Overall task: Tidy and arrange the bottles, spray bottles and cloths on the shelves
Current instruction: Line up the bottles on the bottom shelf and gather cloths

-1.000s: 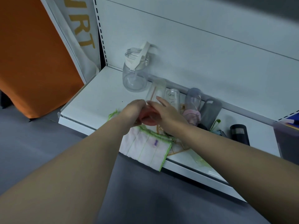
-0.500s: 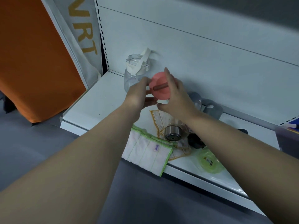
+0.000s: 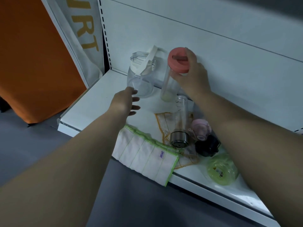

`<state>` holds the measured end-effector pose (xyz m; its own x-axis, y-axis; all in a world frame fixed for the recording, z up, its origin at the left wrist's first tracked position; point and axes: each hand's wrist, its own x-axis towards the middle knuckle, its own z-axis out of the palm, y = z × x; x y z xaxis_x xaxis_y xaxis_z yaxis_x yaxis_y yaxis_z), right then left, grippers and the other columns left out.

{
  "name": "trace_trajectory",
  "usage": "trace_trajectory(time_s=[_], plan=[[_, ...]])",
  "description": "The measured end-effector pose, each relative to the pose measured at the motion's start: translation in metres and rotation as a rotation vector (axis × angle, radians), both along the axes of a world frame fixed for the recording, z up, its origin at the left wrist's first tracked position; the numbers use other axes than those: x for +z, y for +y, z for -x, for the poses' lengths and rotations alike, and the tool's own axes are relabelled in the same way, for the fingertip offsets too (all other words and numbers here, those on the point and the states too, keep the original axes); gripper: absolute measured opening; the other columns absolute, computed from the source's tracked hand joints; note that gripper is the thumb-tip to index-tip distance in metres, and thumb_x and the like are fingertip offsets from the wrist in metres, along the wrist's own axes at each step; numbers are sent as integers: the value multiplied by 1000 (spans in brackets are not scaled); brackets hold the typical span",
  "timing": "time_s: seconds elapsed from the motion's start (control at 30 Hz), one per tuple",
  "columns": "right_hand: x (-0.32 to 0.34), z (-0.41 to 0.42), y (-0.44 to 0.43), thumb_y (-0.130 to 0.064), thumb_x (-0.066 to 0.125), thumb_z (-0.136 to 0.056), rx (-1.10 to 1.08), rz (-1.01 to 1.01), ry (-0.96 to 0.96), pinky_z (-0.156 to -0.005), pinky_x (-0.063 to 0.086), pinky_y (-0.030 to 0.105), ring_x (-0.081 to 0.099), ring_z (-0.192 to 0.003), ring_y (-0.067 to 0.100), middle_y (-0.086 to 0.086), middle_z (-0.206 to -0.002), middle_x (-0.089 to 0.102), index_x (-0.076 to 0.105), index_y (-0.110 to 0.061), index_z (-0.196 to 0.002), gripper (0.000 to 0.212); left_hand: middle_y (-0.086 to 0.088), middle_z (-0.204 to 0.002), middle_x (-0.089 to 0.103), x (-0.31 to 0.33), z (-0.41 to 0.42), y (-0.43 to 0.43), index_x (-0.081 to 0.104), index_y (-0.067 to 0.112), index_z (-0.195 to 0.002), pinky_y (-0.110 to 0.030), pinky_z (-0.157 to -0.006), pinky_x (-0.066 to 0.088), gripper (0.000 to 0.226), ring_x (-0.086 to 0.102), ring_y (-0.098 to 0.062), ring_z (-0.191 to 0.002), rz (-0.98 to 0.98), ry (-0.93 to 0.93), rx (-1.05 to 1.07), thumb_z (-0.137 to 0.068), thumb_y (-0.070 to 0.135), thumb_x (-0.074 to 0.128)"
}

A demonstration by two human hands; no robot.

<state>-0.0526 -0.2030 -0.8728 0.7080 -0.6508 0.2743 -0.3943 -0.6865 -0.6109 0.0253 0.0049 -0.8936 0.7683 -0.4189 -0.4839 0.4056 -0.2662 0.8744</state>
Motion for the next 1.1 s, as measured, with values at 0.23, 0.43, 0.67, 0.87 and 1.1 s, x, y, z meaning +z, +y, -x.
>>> trace_trajectory(time_s=[0.23, 0.43, 0.67, 0.87, 1.1], plan=[[2, -22, -4, -43, 68, -86, 6, -35, -121, -99, 48, 31, 60, -116, 19, -4, -130, 63, 50, -31, -139, 57, -2, -109, 70, -16, -7, 8, 63, 18, -121, -41, -90, 53, 34, 68, -24, -85, -108, -4, -98, -98, 35, 44], [0, -33, -7, -47, 66, -85, -19, -19, -44, -98, 49, 39, 58, -118, 27, 5, -131, 61, 44, -33, -144, 65, -3, -108, 71, -29, -2, 11, 62, 19, -122, -43, -94, 52, 35, 68, -26, -87, -163, 34, -167, -99, 39, 44], [9, -23, -10, -57, 66, -82, 12, 33, 96, -103, 46, 42, 54, -124, 28, 5, -140, 55, 32, -35, -151, 80, -1, -104, 73, -29, 1, 9, 57, 23, -127, -42, -96, 53, 33, 71, -27, -91, -194, 31, -210, -99, 37, 47], [19, -9, -4, -46, 72, -82, 23, -2, 201, -100, 41, 39, 49, -126, 31, 14, -144, 42, 11, -37, -156, 96, -3, -107, 71, -27, 6, 10, 59, 22, -125, -43, -95, 53, 30, 70, -30, -99, -208, -9, -279, -99, 34, 49], [18, 43, 23, -46, 64, -85, -11, 134, 312, -89, 50, 43, 56, -112, 33, 12, -141, 37, 18, -30, -155, 85, -2, -107, 71, -20, 13, 9, 59, 21, -123, -43, -96, 53, 28, 70, -30, -101, -244, -45, -317, -99, 32, 49]])
